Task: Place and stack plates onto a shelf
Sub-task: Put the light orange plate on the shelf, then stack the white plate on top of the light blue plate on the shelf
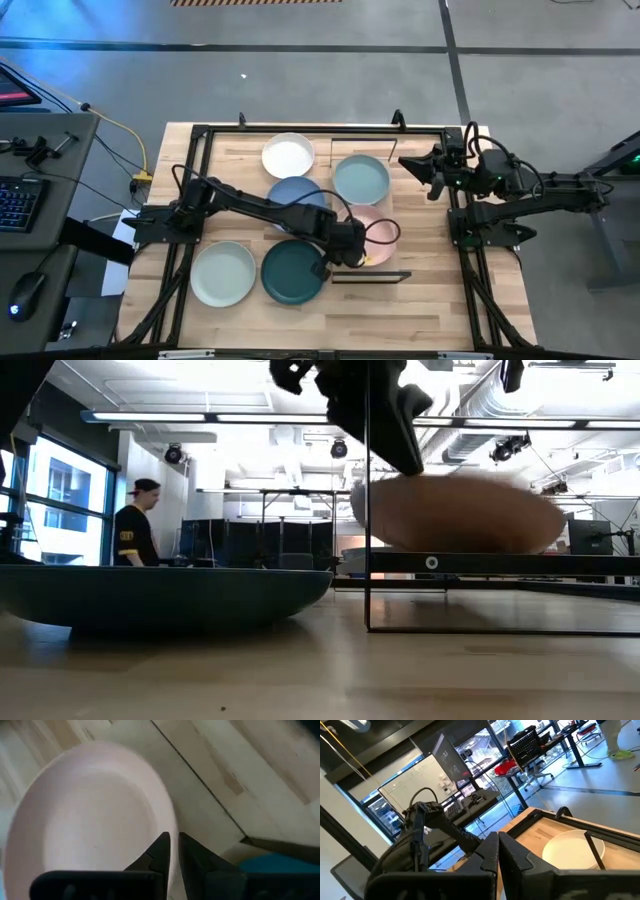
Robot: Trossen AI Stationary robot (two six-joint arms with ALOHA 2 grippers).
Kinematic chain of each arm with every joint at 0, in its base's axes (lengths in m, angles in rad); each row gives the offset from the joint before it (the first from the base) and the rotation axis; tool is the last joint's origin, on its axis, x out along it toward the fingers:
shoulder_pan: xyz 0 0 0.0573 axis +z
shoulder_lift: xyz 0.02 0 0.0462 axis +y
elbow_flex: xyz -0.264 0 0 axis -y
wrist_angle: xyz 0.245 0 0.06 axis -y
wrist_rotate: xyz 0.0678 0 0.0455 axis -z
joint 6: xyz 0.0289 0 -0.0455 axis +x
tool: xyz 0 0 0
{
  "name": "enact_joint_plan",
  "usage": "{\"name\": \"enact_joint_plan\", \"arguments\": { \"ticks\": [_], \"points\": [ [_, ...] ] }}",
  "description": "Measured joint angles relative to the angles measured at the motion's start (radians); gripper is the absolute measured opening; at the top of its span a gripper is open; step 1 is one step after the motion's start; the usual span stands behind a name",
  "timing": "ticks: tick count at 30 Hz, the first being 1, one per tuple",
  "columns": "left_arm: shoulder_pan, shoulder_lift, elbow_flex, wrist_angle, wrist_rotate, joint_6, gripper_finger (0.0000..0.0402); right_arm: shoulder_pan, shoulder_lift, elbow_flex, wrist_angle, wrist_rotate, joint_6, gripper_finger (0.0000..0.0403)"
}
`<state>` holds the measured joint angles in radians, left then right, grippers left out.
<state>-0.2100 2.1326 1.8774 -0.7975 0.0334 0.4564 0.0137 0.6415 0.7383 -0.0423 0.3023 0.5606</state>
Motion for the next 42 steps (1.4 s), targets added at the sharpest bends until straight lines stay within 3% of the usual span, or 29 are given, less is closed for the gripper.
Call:
{"name": "enact_joint_plan", "arguments": {
  "ticks": [9, 14, 18, 24, 27, 31, 37, 42],
  "points": [
    [0.000, -0.002, 0.001, 0.049, 0.002, -0.048, 0.0061, 0.000, 0.000, 0.000, -0.002, 0.000, -0.018, 0.0000],
    [0.018, -0.020, 0.031, -0.028, -0.031, -0.049, 0.0093, 0.000, 0.000, 0.000, -0.002, -0.006, -0.019, 0.0000],
    [0.080, -0.087, 0.113, -0.134, -0.020, -0.179, 0.0116, 0.000, 0.000, 0.000, 0.000, -0.015, -0.042, 0.0000],
    [0.180, -0.246, 0.067, -0.113, 0.049, -0.445, 0.0128, 0.000, -0.002, 0.000, -0.004, -0.030, -0.096, 0.0000],
    [0.199, -0.365, -0.072, 0.031, 0.048, -0.540, 0.0129, 0.000, -0.002, 0.000, -0.019, -0.049, -0.115, 0.0000],
    [0.175, -0.543, -0.393, 0.358, 0.017, -0.684, 0.0129, 0.000, -0.002, -0.001, -0.055, -0.091, -0.116, 0.0000],
    [0.097, -0.772, -0.842, 0.799, -0.170, -0.898, 0.0129, 0.000, -0.002, -0.001, -0.116, -0.141, -0.117, 0.0000],
    [0.047, -0.892, -1.045, 0.931, -0.333, -0.947, 0.0129, 0.000, -0.001, -0.001, -0.143, -0.162, -0.126, 0.0000]
  ]
}}
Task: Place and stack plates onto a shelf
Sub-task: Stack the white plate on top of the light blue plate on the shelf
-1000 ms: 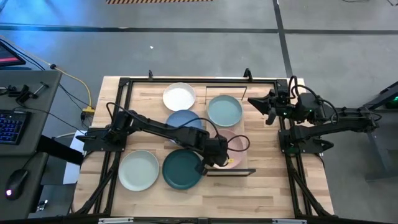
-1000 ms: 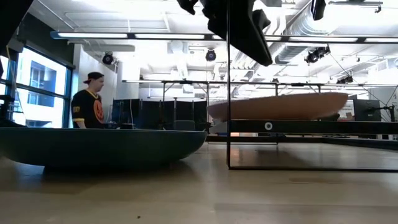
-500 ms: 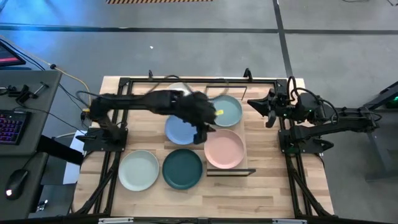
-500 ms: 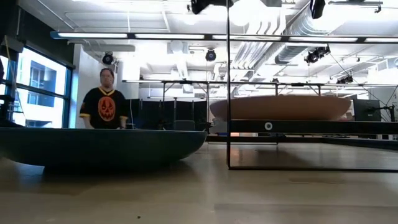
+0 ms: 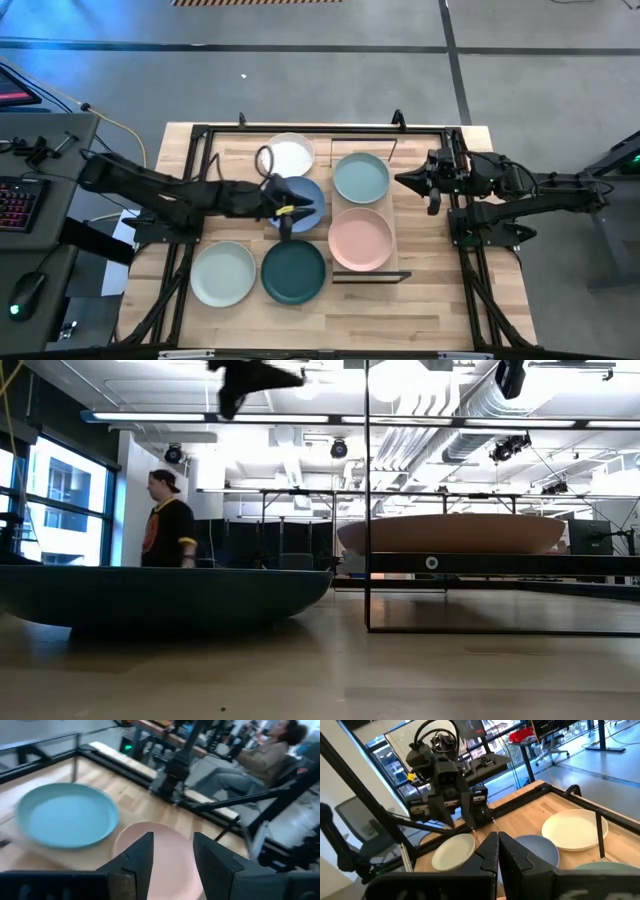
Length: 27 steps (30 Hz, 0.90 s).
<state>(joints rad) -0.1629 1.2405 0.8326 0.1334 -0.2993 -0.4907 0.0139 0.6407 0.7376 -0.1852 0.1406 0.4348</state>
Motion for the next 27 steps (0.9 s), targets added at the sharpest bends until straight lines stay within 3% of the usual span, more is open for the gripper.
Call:
{"name": "enact_joint_plan", "arguments": {
  "ticks": [9, 12, 19, 24, 27],
  "points": [
    [0.009, -0.089, -0.064, -0.030, -0.023, 0.055, 0.0129, 0.000, 0.001, 0.000, -0.001, 0.024, 0.046, 0.0000],
    [0.045, -0.100, -0.062, -0.092, -0.016, 0.003, 0.0129, 0.000, 0.002, 0.000, 0.002, 0.064, 0.087, 0.0000],
    [0.333, -0.086, 0.030, -0.475, 0.071, -0.105, 0.0129, 0.000, 0.016, 0.000, 0.012, 0.170, 0.150, 0.0000],
    [0.579, -0.046, 0.031, -0.548, 0.032, -0.212, 0.0129, 0.000, 0.046, 0.000, 0.028, 0.178, 0.144, 0.0000],
    [0.695, 0.010, 0.015, -0.622, 0.073, -0.329, 0.0129, 0.000, 0.062, 0.000, 0.029, 0.178, 0.143, 0.0000]
  ]
}}
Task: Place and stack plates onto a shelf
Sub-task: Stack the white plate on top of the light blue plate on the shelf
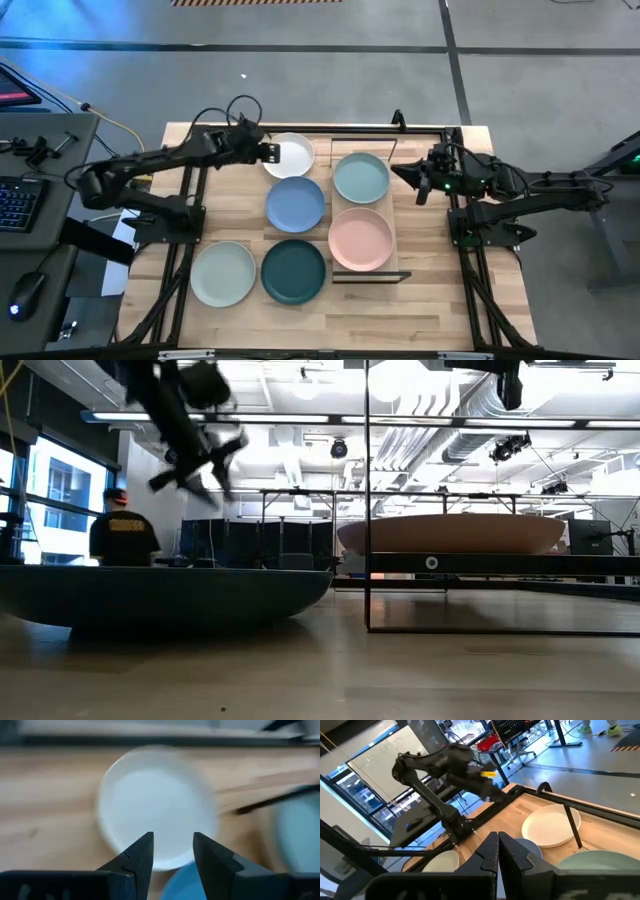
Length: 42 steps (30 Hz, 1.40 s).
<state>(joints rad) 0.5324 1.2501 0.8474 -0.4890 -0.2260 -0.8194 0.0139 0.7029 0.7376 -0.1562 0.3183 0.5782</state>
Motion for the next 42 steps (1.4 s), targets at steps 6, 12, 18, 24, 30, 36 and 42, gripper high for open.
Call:
{"name": "enact_joint_plan", "arguments": {
  "ticks": [6, 12, 18, 24, 30, 36, 42],
  "points": [
    [0.090, 0.130, -0.031, -0.071, 0.072, -0.093, 0.0129, 0.000, 0.028, 0.000, -0.003, 0.000, 0.008, 0.0000],
    [0.095, 0.240, -0.033, -0.016, 0.087, -0.163, 0.0129, 0.000, 0.037, 0.000, -0.005, 0.000, 0.008, 0.0000],
    [0.097, 0.328, -0.033, 0.061, 0.103, -0.235, 0.0129, 0.000, 0.038, 0.000, -0.023, -0.009, 0.008, 0.0000],
    [0.103, 0.394, -0.033, 0.068, 0.103, -0.224, 0.0113, 0.000, 0.038, 0.000, -0.038, -0.022, 0.009, 0.0000],
    [0.103, 0.406, -0.031, 0.079, 0.082, -0.197, 0.0028, 0.000, 0.038, 0.000, -0.045, -0.038, 0.008, 0.0000],
    [0.132, 0.351, -0.033, 0.073, 0.081, -0.142, 0.0006, 0.000, 0.038, 0.000, -0.060, -0.038, 0.006, 0.0000],
    [0.198, 0.231, -0.033, 0.060, 0.053, -0.110, 0.0003, 0.000, 0.038, 0.000, -0.083, -0.038, 0.008, 0.0000]
  ]
}}
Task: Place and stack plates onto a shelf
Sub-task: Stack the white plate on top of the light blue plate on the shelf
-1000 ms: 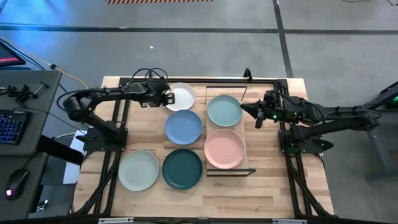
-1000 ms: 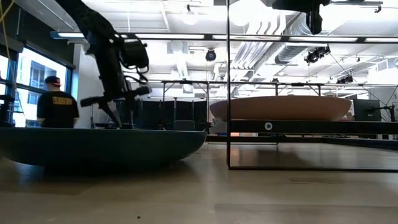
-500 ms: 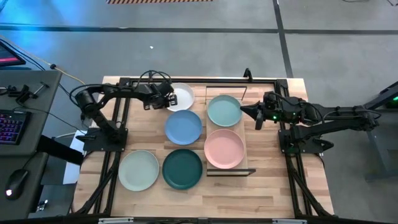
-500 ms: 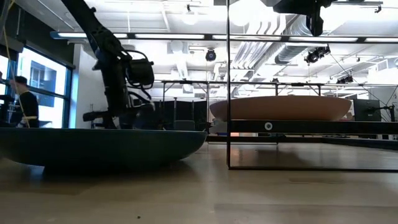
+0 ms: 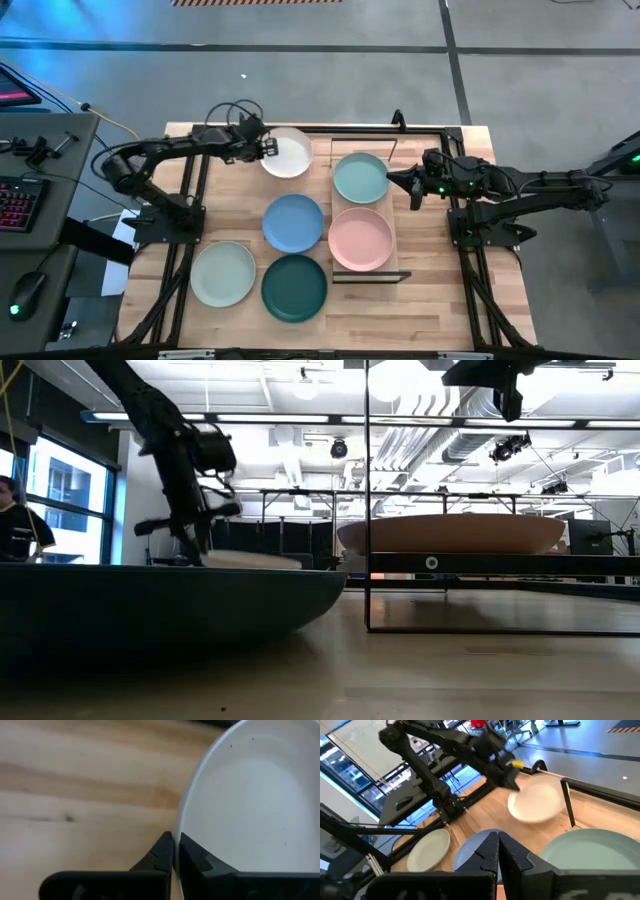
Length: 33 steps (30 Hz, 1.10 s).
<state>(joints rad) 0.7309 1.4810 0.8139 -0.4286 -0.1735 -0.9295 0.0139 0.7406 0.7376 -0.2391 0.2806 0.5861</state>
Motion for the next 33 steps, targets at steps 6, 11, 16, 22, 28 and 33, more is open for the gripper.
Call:
{"name": "enact_joint_plan", "arguments": {
  "ticks": [6, 11, 16, 22, 28, 33],
  "points": [
    [0.027, -0.161, 0.000, -0.009, -0.002, 0.050, 0.0002, 0.000, 0.000, 0.000, -0.001, 0.000, 0.000, 0.0000],
    [-0.058, -0.267, 0.000, -0.080, 0.093, 0.124, 0.0001, 0.000, 0.000, 0.000, -0.006, 0.000, 0.000, 0.0000],
    [-0.249, -0.326, 0.000, -0.164, 0.087, 0.069, 0.0001, 0.000, 0.000, 0.000, -0.006, 0.000, 0.001, 0.0000],
    [-0.502, -0.306, 0.000, -0.049, 0.004, -0.111, 0.0001, 0.000, 0.000, 0.000, -0.006, 0.001, 0.001, 0.0000],
    [-0.642, -0.196, 0.000, 0.092, -0.061, -0.280, 0.0001, 0.000, 0.000, 0.000, -0.006, 0.001, 0.001, 0.0000],
    [-0.682, -0.059, 0.012, 0.286, -0.057, -0.384, 0.0000, 0.000, 0.000, 0.000, -0.006, 0.023, 0.001, 0.0000]
  ]
}}
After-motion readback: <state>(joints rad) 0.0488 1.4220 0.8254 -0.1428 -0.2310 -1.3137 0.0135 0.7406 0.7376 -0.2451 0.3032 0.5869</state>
